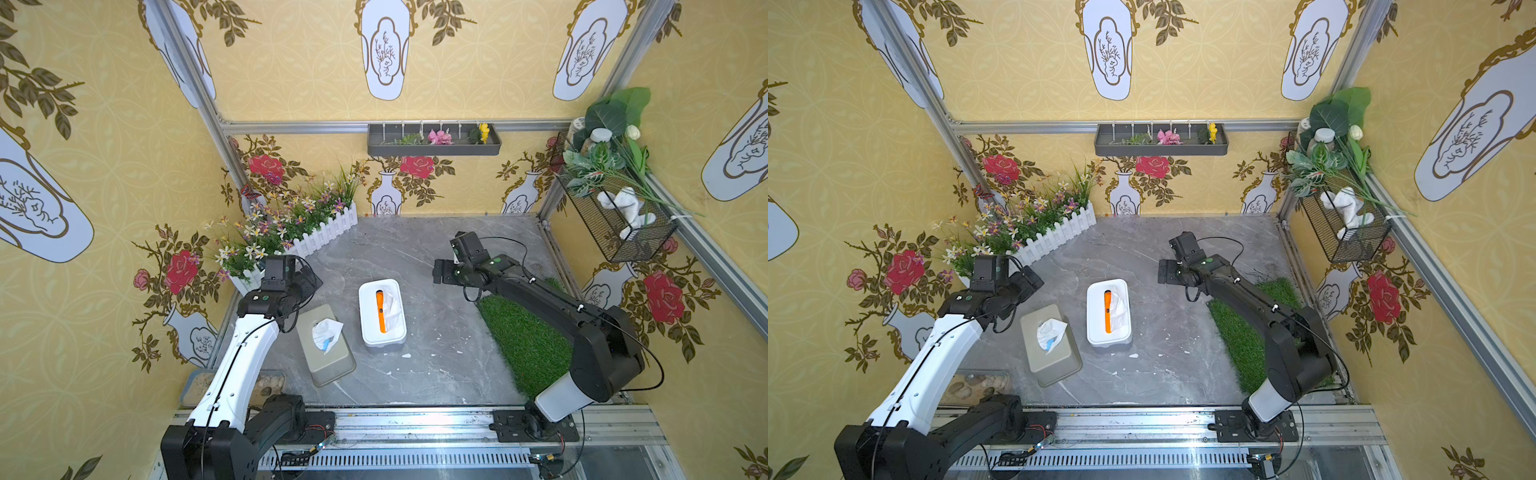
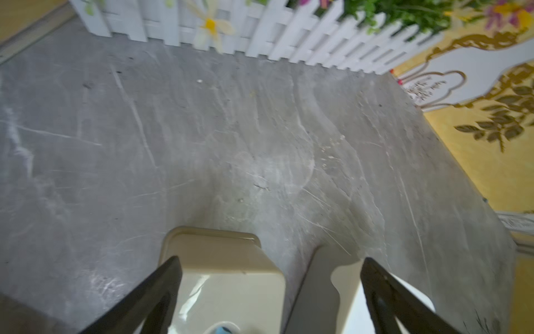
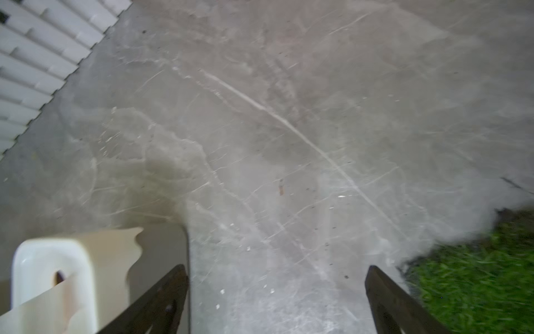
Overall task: Put the tissue paper into the tissue box
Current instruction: Adjust the tissue box at the center of the board.
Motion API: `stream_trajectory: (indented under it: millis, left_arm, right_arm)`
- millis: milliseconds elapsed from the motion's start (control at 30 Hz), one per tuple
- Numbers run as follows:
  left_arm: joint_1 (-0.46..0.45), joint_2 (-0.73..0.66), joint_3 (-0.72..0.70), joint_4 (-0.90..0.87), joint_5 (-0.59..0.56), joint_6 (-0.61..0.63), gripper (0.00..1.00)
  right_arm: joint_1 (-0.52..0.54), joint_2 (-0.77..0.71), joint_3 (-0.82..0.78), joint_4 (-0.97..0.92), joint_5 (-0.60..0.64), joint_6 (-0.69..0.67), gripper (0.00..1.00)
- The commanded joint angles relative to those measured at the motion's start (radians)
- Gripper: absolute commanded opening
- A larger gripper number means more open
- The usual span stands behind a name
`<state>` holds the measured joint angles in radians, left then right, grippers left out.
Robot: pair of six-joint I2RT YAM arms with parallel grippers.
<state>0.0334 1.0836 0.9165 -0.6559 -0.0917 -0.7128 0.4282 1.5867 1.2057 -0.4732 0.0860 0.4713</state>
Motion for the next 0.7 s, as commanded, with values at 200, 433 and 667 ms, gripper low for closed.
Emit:
stream_trajectory:
  millis: [200,433,667]
  left_arm:
    - [0.167,-0.1,-0.193,0.031,-0.177,-0.134,1.0]
    - [0.173,0.112,-0.161,-0.041,-0.094,-0.163,0.99]
    - [0.156,-0.003,-0.303,0.005,-0.011,-0.336,0.97]
  right_arm:
    - [-0.25,-0.141,-0.214,0.104,0.096,-0.015,0.97]
    - [-0.352,-0.14,-0.239,0.074,0.042,-0.03,0.97]
    - [-0.353,-0.146,-0.288,0.102,0.029,-0.019,0.97]
